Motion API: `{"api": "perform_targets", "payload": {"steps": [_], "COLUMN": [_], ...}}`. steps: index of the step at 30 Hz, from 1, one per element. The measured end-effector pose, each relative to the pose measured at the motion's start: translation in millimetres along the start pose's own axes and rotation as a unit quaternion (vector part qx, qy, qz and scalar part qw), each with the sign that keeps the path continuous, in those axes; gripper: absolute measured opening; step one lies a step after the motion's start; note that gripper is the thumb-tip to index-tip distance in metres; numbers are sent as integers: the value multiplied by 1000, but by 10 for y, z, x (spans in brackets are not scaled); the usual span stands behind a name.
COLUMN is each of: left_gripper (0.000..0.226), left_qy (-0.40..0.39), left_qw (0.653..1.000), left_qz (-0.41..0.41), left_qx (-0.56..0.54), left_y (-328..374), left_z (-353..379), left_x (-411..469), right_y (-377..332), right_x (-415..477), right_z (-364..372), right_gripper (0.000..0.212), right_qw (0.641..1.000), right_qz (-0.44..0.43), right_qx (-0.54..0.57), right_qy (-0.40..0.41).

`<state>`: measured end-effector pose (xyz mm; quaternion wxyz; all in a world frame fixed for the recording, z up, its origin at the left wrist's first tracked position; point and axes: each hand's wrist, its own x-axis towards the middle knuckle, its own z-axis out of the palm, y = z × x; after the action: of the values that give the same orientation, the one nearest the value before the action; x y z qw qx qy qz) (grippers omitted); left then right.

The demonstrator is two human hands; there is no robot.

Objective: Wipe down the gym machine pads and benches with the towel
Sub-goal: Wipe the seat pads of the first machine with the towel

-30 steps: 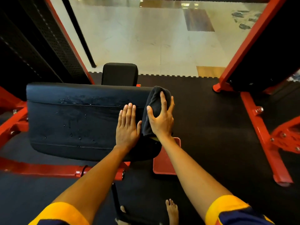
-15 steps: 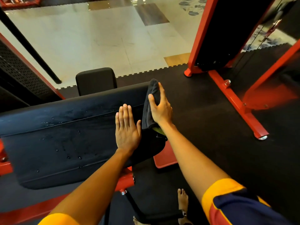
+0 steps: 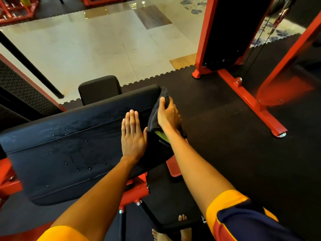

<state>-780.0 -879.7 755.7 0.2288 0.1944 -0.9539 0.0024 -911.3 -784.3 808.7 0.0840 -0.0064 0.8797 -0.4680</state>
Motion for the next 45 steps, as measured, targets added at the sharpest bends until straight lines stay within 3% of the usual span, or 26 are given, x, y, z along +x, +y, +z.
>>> {"api": "perform_targets", "payload": {"steps": [3, 7, 9, 13, 16, 19, 22, 24, 28, 33, 37, 39, 45], "left_gripper": [66, 66, 66, 66, 65, 63, 62, 61, 61, 62, 62, 62, 63], "left_qy": [-1, 1, -3, -18, -26, -35, -34, -38, -47, -71, -98, -109, -79], "left_qw": [1000, 999, 998, 993, 990, 982, 974, 969, 962, 957, 932, 924, 918], "left_qz": [20, 43, 62, 113, 137, 183, 222, 242, 266, 282, 350, 367, 387], "left_qx": [0, -13, -19, -28, -24, -20, -25, -27, -25, -11, 14, 12, 40], "left_y": [-28, -142, -285, -478, -587, -774, -906, -957, -1006, -982, -958, -894, -823], "left_z": [-10, -46, -110, -184, -200, -226, -240, -257, -294, -354, -357, -305, -205], "left_x": [-3, -63, -96, -135, -140, -142, -126, -115, -91, -33, 85, 157, 132], "right_y": [27, 610, 728, 360, 128, 276, 639, 759, 489, 361, 485, 541, 478], "right_x": [-322, -665, -629, -432, -541, -889, -1310, -1362, -810, -593, -801, -941, -778], "right_z": [291, 247, 145, 307, 584, 812, 850, 735, 452, 450, 642, 766, 647], "right_gripper": [70, 73, 77, 66, 60, 60, 62, 69, 80, 81, 80, 76, 73], "right_qw": [988, 949, 966, 989, 975, 951, 918, 906, 919, 961, 947, 938, 946], "right_qz": [-86, -233, -185, 6, 19, -104, -248, -277, -198, -65, 43, 40, -31], "right_qx": [-95, -183, -157, -69, -108, -193, -243, -261, -278, -161, -77, -108, -188], "right_qy": [87, 108, 91, 127, 193, 218, 191, 184, 197, 213, 308, 328, 263]}}
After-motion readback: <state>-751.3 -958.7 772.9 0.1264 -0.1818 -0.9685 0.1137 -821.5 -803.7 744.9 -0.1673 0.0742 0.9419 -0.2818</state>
